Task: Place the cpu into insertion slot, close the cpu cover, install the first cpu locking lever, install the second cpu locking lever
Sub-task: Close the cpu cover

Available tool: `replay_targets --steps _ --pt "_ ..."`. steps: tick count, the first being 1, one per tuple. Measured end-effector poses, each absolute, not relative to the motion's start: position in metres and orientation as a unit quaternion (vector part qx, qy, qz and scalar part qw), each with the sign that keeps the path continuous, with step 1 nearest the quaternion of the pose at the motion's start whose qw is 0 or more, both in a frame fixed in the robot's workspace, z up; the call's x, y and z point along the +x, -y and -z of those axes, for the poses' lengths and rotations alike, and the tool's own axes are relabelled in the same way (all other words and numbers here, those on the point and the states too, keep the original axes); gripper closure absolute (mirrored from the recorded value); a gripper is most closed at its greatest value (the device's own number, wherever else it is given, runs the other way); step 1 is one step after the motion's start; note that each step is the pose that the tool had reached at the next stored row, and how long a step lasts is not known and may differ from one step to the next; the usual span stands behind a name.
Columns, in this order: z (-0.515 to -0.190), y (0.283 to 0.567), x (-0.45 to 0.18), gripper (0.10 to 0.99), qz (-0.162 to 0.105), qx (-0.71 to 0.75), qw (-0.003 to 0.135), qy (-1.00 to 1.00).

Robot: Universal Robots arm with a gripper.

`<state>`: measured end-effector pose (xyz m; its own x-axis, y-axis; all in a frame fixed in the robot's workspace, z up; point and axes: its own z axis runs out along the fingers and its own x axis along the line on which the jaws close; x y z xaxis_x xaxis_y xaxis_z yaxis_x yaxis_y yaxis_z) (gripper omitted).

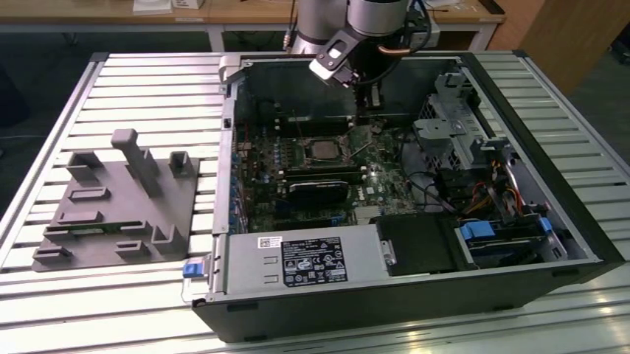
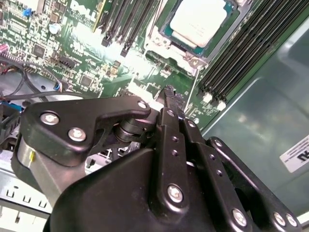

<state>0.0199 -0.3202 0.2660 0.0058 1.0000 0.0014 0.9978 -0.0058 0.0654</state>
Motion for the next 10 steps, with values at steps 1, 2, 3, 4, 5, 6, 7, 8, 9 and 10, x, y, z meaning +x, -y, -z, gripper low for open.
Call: replay_targets --steps 1,2,3,4,5,6,7,8,9,10 --pt "-0.266 0.320 0.021 0.980 -0.024 0.709 0.023 -0.705" --pt "-0.266 0.320 0.022 0.980 -0.024 0.709 0.023 -0.705" --pt "-0.266 0.320 0.024 0.980 -0.024 0.709 0.023 -0.705" --pt "-0.266 0.320 0.025 0.980 -0.024 0.709 0.023 -0.705" --pt "-0.266 0.320 0.026 0.980 -0.024 0.709 0.023 -0.705" --pt "-0.266 0.320 0.027 0.980 -0.024 0.709 0.023 -0.705" --pt "-0.266 0.320 0.029 0.980 -0.024 0.709 0.023 -0.705" --pt "-0.266 0.320 0.030 0.980 -0.024 0.709 0.023 -0.705" --pt "-0.266 0.320 0.031 0.980 -0.024 0.709 0.023 -0.705" --pt "-0.266 0.320 0.033 0.980 -0.024 0.709 0.023 -0.705"
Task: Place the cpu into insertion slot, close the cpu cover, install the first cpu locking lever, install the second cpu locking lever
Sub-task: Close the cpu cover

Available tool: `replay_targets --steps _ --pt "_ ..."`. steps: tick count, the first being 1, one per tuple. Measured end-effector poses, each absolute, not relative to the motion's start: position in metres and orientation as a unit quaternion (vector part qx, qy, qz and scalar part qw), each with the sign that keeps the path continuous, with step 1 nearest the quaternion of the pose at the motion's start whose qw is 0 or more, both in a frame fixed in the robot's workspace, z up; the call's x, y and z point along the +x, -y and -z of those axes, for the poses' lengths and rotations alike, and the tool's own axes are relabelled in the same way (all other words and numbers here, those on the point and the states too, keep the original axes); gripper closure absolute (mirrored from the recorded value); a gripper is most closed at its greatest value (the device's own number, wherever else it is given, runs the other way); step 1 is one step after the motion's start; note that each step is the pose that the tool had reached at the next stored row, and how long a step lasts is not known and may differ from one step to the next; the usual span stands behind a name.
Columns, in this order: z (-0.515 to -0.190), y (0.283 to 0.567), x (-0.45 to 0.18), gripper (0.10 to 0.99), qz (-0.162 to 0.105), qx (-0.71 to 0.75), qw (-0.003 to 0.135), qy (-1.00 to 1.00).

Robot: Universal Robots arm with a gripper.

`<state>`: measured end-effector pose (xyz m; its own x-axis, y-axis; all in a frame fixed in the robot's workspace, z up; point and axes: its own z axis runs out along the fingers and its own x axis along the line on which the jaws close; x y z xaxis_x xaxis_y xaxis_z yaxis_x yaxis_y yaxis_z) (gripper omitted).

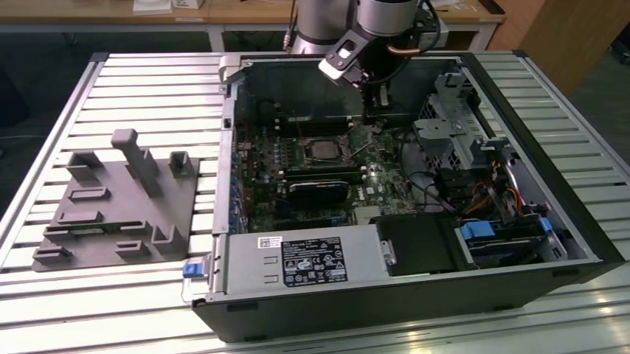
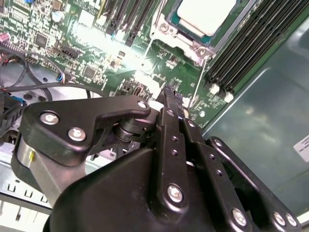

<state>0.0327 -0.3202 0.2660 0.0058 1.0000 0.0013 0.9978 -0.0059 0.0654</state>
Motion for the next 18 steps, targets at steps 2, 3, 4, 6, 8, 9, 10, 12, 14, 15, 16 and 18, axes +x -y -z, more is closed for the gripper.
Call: replay_targets --steps 2,3,4,6,8,9,10,12,14,15,16,18 --pt "-0.266 0.320 0.036 0.980 -0.024 0.709 0.023 -0.705" --pt "-0.266 0.320 0.038 0.980 -0.024 0.709 0.023 -0.705" --pt "-0.266 0.320 0.039 0.980 -0.024 0.709 0.023 -0.705" --pt "-0.266 0.320 0.043 0.980 -0.024 0.709 0.023 -0.705" --pt "-0.266 0.320 0.046 0.980 -0.024 0.709 0.023 -0.705" --pt "-0.266 0.320 0.048 0.980 -0.024 0.709 0.023 -0.705" --pt "-0.266 0.320 0.050 0.980 -0.024 0.709 0.023 -0.705" --pt "-0.265 0.320 0.053 0.980 -0.023 0.709 0.023 -0.705" --pt "-0.264 0.320 0.056 0.980 -0.023 0.709 0.022 -0.705" --pt "-0.263 0.320 0.056 0.980 -0.023 0.709 0.022 -0.705" --pt "-0.262 0.320 0.057 0.980 -0.023 0.709 0.022 -0.705" --pt "-0.258 0.320 0.058 0.980 -0.022 0.709 0.022 -0.705"
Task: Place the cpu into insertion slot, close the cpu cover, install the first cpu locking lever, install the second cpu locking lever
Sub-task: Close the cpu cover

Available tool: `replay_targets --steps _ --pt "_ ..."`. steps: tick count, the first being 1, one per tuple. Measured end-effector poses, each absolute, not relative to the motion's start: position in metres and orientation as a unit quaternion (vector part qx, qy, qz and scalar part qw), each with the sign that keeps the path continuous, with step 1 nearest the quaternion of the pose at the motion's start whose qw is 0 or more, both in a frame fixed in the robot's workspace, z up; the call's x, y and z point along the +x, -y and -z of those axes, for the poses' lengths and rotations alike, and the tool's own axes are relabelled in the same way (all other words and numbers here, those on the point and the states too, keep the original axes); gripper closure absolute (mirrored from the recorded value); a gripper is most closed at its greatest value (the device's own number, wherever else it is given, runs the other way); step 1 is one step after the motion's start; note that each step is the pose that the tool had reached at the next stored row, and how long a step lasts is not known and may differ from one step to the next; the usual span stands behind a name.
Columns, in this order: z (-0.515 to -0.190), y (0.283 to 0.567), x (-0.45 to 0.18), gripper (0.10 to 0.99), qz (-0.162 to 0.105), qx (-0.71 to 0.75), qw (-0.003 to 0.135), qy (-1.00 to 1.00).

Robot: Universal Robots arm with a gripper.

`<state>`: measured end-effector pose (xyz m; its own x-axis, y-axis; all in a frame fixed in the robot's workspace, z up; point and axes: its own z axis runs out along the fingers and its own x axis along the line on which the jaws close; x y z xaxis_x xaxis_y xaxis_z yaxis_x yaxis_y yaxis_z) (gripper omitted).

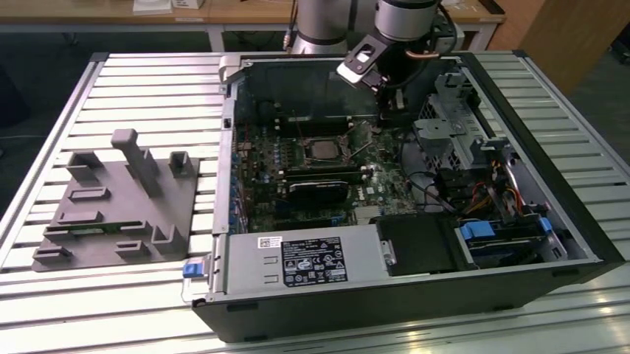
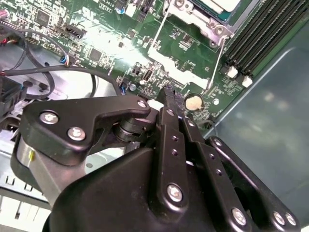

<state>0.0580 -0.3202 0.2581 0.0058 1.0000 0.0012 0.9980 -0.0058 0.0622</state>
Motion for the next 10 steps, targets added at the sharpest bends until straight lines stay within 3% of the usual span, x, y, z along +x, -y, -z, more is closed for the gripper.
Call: replay_targets --steps 10 --pt "-0.240 0.320 0.061 0.980 -0.019 0.709 0.018 -0.705"
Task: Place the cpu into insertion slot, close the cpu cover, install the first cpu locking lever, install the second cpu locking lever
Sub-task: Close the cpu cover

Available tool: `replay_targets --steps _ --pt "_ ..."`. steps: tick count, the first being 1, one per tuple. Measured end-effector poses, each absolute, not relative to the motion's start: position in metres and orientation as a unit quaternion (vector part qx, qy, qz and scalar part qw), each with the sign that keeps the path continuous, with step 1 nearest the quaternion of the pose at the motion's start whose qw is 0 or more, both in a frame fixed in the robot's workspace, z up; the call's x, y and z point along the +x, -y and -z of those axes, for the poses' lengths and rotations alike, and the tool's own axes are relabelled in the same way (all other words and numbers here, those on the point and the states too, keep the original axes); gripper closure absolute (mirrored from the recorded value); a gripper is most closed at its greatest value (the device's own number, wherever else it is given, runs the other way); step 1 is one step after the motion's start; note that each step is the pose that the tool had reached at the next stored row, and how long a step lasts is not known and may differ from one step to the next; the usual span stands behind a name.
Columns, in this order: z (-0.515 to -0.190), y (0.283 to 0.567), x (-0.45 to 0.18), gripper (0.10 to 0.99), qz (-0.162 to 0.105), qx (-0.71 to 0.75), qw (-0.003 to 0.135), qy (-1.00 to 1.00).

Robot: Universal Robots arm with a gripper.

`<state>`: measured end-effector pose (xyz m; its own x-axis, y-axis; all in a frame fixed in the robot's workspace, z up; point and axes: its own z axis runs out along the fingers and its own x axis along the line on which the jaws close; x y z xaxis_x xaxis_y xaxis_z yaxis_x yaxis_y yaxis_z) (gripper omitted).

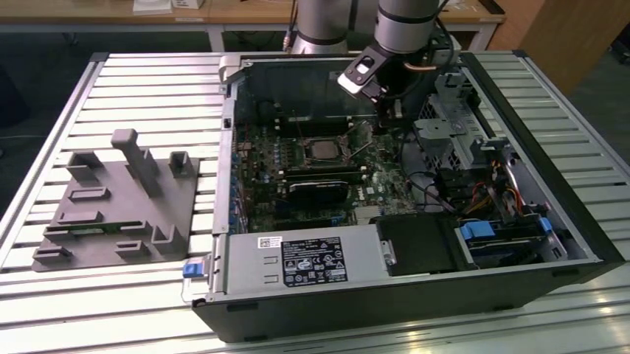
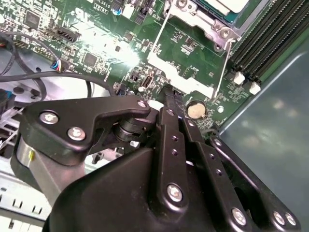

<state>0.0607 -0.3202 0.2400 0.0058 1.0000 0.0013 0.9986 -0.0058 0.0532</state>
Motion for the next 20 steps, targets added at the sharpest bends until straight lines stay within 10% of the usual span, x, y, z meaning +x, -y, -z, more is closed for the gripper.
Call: replay_targets --steps 12,20 --pt "-0.2333 0.3203 0.0626 0.980 -0.015 0.709 0.015 -0.705" --pt "-0.2328 0.3202 0.0637 0.980 0.016 0.709 -0.016 -0.705"
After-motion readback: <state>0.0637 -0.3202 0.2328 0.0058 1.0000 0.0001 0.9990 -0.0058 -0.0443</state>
